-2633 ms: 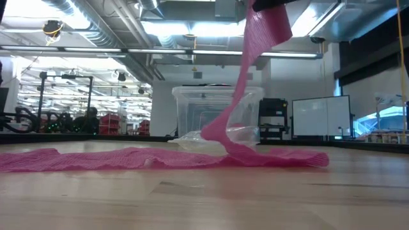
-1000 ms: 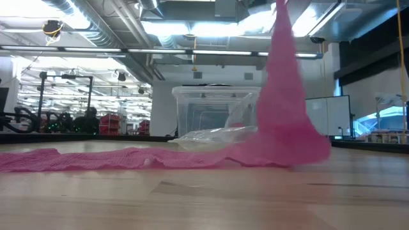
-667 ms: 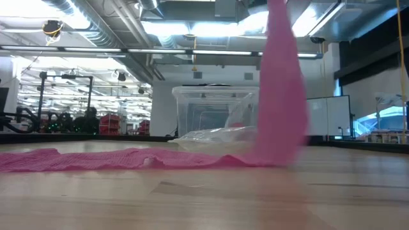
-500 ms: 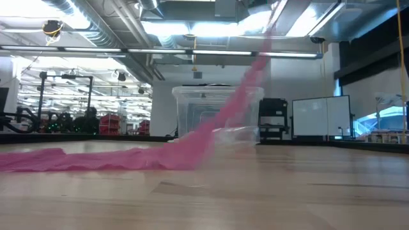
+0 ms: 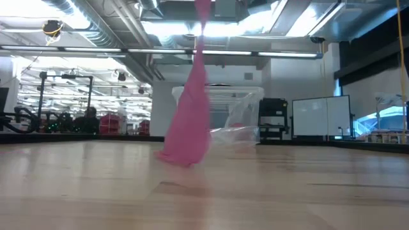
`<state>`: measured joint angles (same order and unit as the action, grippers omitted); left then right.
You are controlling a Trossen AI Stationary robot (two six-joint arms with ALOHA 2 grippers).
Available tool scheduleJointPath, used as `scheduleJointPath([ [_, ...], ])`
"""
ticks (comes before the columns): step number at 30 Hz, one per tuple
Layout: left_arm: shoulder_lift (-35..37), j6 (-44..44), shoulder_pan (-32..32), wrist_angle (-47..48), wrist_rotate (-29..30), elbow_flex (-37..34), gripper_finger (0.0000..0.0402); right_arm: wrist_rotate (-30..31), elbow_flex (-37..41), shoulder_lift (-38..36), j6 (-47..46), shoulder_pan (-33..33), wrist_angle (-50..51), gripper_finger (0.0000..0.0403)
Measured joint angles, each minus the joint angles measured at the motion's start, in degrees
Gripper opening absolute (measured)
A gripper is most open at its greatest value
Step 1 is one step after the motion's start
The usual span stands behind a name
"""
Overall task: Roll bandage
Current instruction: Roll the pink bandage
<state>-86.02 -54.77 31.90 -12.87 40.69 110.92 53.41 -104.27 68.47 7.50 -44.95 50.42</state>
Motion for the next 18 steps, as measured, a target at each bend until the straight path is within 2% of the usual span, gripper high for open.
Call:
scheduleJointPath([
  [5, -1.15, 10.02, 0.44, 15.31, -6.18, 0.06, 0.0002, -0.47, 1.26, -0.30, -10.01, -0.05, 10.00, 0.0237],
  [10, -4.44, 10.83, 2.08, 14.80, -5.90, -1.42, 0.0001, -0.50, 10.14, -0.23, -18.92, -0.05, 12.81, 0.0237],
  [14, -6.39, 10.46, 2.51, 11.69, -3.85, -5.47, 0.0001, -1.56, 21.44, -0.35, -21.04, -0.78, 5.10, 0.0236],
  [18, -6.54, 10.05, 2.79, 4.17, -3.28, -12.78, 0.0001, -1.23, 35.80, -1.91, -19.14, -3.35, -12.73, 0.0236],
])
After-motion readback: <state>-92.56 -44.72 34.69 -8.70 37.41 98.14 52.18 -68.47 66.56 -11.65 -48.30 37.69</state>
